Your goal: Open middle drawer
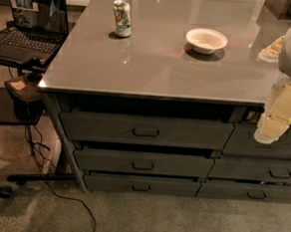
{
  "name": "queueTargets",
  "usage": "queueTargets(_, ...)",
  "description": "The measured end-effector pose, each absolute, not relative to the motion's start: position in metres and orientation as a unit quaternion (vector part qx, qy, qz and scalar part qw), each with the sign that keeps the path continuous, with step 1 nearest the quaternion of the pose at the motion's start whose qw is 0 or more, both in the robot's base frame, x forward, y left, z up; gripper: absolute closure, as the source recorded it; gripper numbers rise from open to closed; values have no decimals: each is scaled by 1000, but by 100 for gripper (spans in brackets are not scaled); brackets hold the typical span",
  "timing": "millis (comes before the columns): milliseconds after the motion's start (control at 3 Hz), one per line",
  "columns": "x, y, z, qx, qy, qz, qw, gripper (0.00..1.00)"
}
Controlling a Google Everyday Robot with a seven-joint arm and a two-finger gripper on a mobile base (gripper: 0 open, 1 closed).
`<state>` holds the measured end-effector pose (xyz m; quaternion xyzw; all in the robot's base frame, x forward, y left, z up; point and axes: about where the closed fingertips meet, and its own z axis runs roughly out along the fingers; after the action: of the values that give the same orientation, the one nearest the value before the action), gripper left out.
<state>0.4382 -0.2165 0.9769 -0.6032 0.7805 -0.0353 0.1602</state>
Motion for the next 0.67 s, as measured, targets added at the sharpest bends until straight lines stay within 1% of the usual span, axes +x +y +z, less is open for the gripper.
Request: queueTargets(667, 436, -213, 961, -608, 776, -25, 165, 0)
